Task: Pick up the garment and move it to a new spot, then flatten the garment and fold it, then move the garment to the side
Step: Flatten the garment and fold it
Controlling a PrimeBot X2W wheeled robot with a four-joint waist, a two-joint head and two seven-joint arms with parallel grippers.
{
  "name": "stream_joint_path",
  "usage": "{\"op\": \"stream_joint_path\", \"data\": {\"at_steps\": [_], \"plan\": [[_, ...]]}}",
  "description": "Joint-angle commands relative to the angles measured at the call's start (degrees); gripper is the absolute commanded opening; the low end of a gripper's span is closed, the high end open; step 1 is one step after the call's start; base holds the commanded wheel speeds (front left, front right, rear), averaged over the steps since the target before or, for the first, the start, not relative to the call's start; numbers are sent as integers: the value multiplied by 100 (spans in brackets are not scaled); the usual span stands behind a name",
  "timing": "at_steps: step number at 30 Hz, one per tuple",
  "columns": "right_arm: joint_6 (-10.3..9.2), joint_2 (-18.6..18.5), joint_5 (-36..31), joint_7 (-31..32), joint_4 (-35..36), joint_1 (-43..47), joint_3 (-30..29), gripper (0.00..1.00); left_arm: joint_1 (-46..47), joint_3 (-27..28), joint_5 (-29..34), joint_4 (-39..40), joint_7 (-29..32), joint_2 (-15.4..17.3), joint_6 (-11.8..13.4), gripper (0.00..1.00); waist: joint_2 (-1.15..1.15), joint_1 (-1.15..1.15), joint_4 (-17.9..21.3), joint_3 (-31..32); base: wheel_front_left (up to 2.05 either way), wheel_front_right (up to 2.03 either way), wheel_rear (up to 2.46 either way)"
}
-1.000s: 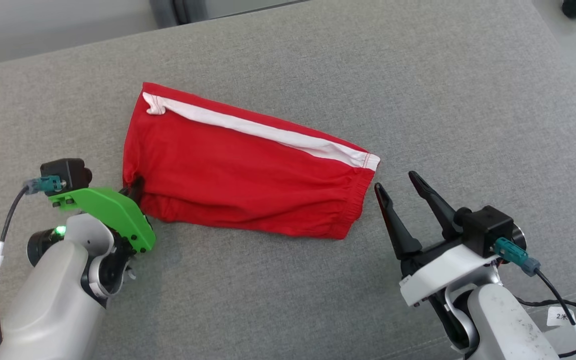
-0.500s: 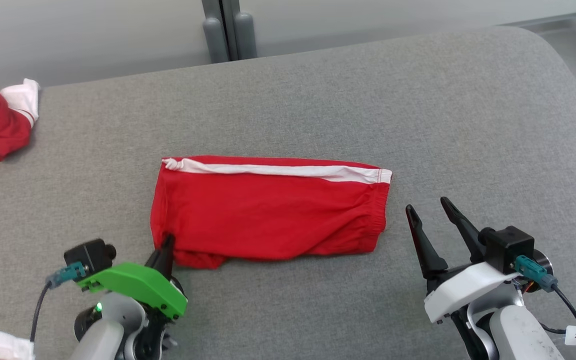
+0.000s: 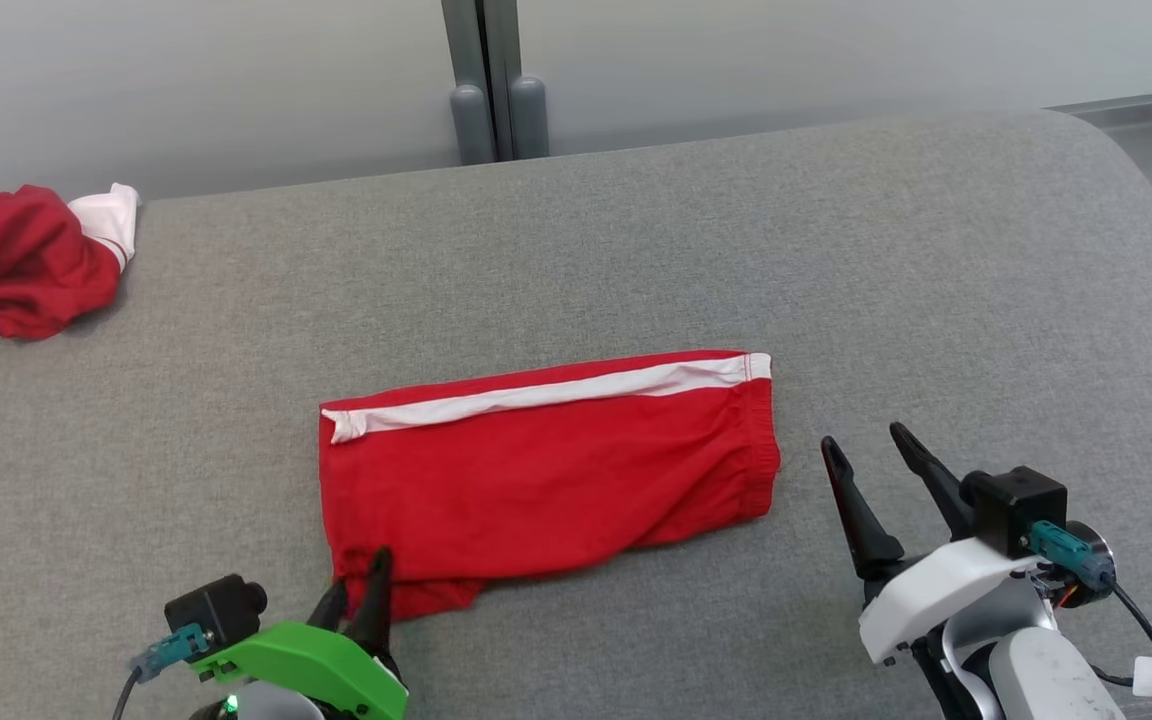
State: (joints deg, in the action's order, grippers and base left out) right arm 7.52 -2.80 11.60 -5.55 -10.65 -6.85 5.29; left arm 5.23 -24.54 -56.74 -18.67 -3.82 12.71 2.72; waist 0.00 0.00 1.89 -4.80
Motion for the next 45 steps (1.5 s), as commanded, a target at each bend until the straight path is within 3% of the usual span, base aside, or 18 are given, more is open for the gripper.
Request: {"op": "stream_joint_path", "data": {"at_steps": [1, 13, 18, 26, 37, 43, 44, 45], "plan": [[-6, -19, -17, 24, -26, -39, -22, 100, 32, -9, 134, 28, -144, 75, -26, 100, 0, 0, 6, -14, 0, 0, 0], [-6, -17, -128, 262, -245, -392, -31, 100, 301, 297, 1331, 424, -1131, 224, -96, 100, 0, 0, -78, -17, 0, 0, 0], [-6, -17, -226, 656, -501, -774, 85, 100, 114, 741, 1999, 818, -1129, -111, -304, 100, 0, 0, -186, -33, 0, 0, 0], [-6, -16, -327, 1465, -1195, -1312, 278, 100, -112, 1161, 2638, 751, -1131, -582, -601, 100, 0, 0, -501, -75, 0, 0, 0], [-6, -22, -657, 1869, -1945, -1377, -196, 100, -300, 1645, 3073, 570, -1132, -818, -828, 100, 0, 0, -846, -153, 0, 0, 0], [-6, -22, -167, 2073, -2293, -1395, -74, 100, -353, 1787, 3179, 512, -1132, -899, -905, 100, 0, 0, -876, -172, 0, 0, 0], [-6, -22, -127, 2094, -2348, -1421, -21, 97, -357, 1770, 3186, 476, -1132, -910, -919, 100, 0, 0, -870, -174, 0, 0, 0], [-6, -22, -84, 2113, -2415, -1454, 44, 64, -344, 1761, 3206, 451, -1132, -917, -932, 100, 0, 0, -862, -176, 0, 0, 0]]}}
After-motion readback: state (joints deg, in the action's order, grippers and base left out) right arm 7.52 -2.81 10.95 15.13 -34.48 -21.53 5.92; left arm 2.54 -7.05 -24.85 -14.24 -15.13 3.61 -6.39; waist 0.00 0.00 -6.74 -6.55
